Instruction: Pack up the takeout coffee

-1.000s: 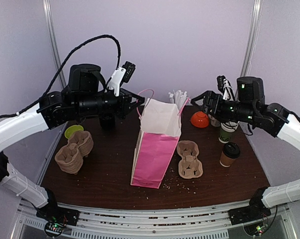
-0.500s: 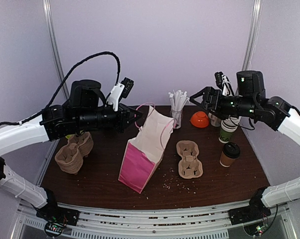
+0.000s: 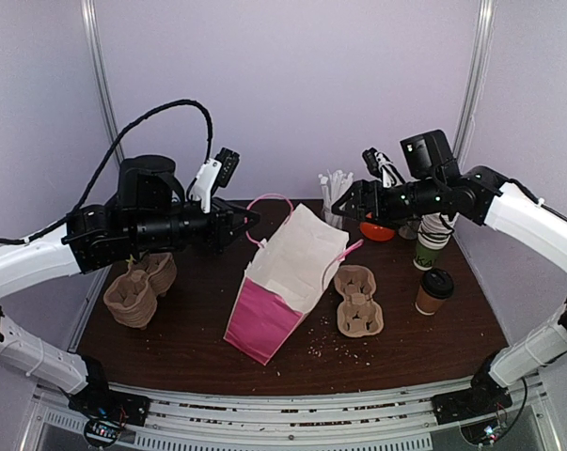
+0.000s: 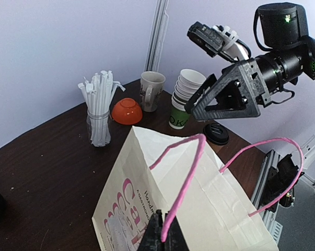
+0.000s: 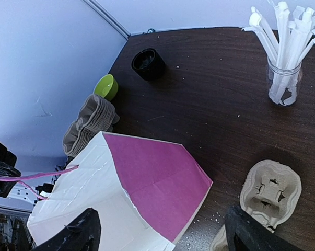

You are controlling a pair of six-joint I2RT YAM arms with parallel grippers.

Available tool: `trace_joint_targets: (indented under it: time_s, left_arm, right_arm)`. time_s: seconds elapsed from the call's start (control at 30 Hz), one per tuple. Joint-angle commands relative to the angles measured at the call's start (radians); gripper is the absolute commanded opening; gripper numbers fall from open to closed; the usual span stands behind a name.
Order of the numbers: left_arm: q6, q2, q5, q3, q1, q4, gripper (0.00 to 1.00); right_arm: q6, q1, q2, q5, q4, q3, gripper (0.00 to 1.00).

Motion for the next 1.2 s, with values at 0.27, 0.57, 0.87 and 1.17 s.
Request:
trace_joint_targets:
  time_s: [0.27, 0.57, 0.87, 1.17]
  left_arm:
    - [0.012, 0.007, -0.001, 0.008, -0.003, 0.031, 0.0]
    - [0.019, 0.014, -0.004, 0.015, -0.003, 0.022, 0.0]
    - [0.018, 0.014, -0.001, 0.012, -0.003, 0.015, 0.0]
    - [0.018, 0.019, -0.001, 0.023, -0.003, 0.002, 0.0]
  right_arm:
    - [-0.186, 0.069, 0.088, 0.041, -0.194, 0.113, 0.8]
    - [-0.229, 0.079, 0.105, 0.075, -0.23, 0.104, 0.67]
    - [-0.215, 0.085, 0.134, 0.074, -0.199, 0.109, 0.59]
    - [-0.188, 0.092, 0.129, 0.068, -0.171, 0.1, 0.31]
